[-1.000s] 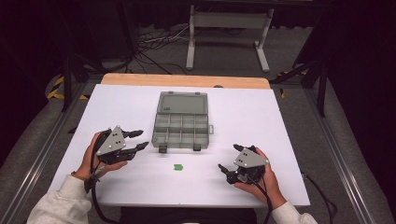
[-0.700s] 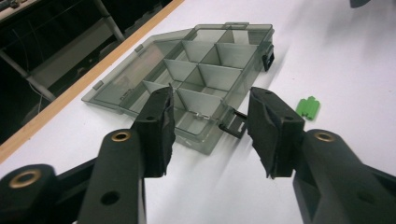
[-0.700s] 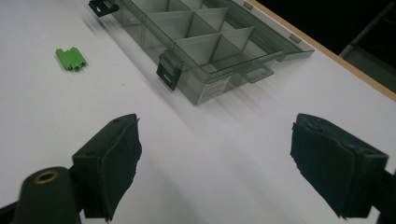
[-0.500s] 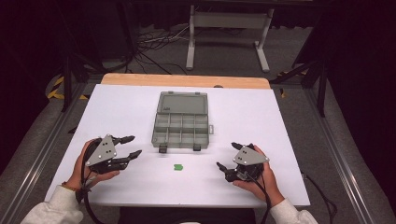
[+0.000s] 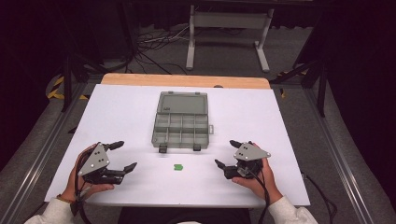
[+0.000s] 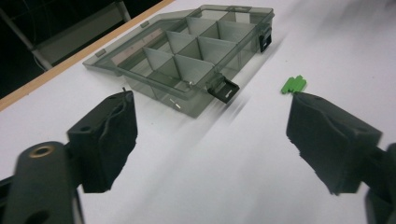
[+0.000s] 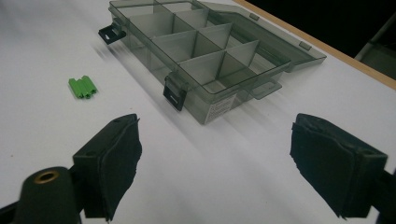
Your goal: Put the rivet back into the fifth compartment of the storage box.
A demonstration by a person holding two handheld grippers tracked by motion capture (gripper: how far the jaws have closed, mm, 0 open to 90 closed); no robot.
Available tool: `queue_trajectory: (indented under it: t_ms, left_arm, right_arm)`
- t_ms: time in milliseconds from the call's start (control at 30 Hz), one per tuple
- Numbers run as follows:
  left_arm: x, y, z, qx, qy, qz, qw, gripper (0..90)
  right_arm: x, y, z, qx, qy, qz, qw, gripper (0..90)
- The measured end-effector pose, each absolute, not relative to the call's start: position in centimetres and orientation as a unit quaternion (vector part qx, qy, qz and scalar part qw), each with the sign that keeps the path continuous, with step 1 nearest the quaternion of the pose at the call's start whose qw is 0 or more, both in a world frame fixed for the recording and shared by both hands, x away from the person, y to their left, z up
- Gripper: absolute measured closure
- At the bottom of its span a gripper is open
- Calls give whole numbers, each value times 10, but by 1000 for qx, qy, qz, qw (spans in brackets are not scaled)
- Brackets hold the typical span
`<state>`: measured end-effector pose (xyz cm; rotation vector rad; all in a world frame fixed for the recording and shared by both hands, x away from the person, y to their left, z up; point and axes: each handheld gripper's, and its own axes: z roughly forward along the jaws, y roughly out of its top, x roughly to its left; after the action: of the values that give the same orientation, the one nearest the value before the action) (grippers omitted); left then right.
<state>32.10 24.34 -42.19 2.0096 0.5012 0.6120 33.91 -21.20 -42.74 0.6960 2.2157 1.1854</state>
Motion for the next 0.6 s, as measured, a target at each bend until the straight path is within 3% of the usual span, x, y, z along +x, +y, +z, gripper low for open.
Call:
queue_trajectory:
  t_ms: [267,600]
  left_arm:
    - [316,249,-432,816,226,225,481,66]
    - [321,255,-445,818,231,218,480,57]
  right_arm:
    - [340,-209,-429,257,822,434,264,165]
    - [341,-204,-432,252,829,423,265,165]
